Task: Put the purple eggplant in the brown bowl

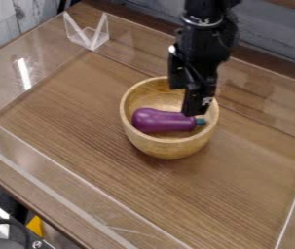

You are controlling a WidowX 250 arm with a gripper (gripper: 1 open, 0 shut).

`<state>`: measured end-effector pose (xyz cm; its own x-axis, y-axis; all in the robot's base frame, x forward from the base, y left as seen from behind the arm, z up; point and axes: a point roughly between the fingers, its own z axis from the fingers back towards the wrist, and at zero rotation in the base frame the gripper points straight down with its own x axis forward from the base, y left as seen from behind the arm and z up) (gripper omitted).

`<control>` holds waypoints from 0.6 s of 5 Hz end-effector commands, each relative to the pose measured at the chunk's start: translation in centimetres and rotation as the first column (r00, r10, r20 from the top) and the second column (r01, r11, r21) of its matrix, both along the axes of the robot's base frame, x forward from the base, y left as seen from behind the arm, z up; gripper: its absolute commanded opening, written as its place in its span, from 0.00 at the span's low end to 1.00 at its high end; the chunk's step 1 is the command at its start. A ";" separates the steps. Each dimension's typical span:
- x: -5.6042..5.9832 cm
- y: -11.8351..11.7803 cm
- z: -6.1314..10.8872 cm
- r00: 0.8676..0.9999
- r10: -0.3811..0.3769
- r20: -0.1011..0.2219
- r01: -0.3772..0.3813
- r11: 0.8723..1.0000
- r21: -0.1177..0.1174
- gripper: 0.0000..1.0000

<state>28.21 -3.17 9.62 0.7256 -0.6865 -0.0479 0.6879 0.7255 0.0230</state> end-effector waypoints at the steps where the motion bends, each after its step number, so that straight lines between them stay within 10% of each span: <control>1: 1.1 -0.4 1.0 0.998 -0.037 0.048 0.038 0.999 -0.013 1.00; 3: 1.2 -0.6 1.0 0.999 0.006 0.054 -0.005 1.000 -0.024 1.00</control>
<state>28.62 -3.48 8.84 0.7338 -0.6779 -0.0451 0.6788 0.7343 0.0062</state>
